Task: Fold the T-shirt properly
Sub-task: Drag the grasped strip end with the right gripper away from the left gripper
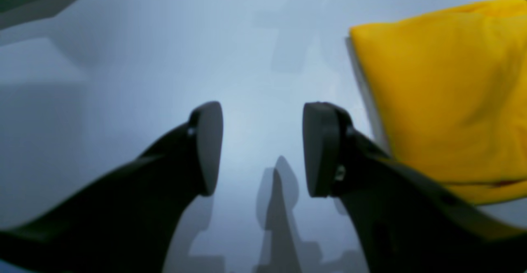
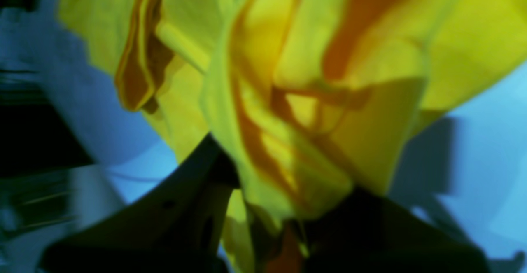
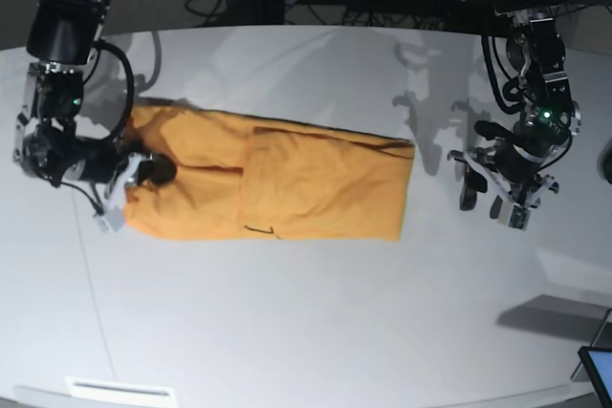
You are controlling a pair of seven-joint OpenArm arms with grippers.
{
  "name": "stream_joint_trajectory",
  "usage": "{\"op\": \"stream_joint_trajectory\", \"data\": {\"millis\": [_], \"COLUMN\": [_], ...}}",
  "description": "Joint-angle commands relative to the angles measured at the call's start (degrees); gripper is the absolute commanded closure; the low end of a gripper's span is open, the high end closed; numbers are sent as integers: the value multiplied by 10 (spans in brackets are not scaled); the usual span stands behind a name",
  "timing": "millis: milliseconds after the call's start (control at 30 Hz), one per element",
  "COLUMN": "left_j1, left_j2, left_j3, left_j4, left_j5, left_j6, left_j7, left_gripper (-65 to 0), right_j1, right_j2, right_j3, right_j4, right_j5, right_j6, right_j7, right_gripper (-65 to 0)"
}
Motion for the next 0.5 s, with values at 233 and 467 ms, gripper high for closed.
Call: {"op": "stream_joint_trajectory", "data": {"millis": [233,467], "left_j1": [-9,-9], "left_j2": [-13,-17], "left_j3": [-4,-4], "left_j4": [8,8], "left_j5": [-6,-6], "left_j6": [2,2], "left_j7": [-12,-12], "left_gripper": [-311,-311], "right_j1": [23,48], "right_j2": [17,45], "right_j3": [16,43], "right_j4": [8,6], "right_j5": [-73,-129], "right_j6": [2,2], "right_j7": [5,5], "right_gripper": [-7,-7]}}
